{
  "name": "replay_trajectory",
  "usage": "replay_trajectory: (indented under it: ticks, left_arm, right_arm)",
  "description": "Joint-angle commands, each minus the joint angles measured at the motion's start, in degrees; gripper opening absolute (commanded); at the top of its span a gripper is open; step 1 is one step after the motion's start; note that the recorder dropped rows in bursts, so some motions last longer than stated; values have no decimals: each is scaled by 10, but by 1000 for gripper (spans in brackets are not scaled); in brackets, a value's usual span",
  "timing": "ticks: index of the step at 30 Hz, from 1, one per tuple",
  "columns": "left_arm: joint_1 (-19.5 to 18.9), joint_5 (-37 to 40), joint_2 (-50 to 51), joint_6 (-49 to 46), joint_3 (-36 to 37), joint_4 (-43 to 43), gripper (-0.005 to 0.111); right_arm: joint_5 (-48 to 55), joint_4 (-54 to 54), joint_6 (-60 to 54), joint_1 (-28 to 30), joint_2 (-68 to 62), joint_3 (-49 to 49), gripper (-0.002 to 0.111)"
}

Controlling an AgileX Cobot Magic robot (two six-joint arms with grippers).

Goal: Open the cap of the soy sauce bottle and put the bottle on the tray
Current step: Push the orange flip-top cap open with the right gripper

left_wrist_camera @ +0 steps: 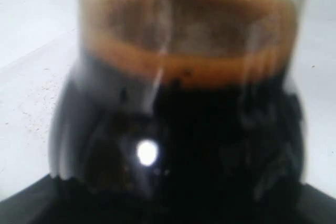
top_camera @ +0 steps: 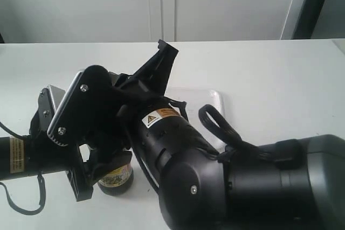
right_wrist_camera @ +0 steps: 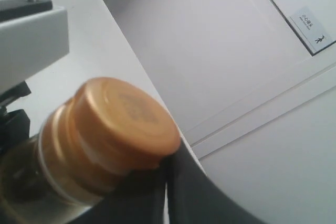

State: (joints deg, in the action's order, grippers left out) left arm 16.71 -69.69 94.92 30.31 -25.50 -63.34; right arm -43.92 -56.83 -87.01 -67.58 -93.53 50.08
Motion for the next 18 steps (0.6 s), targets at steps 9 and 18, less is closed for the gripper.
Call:
replay_trajectory:
  ticks: [9, 18]
  left_arm:
    - [1, 9, -2, -6, 1, -2, 0]
    - [1, 10, -2, -6, 1, -2, 0]
  right_arm:
    - [1, 7, -33, -6, 0, 37, 0]
    - [6, -6, -108, -6, 0, 123, 0]
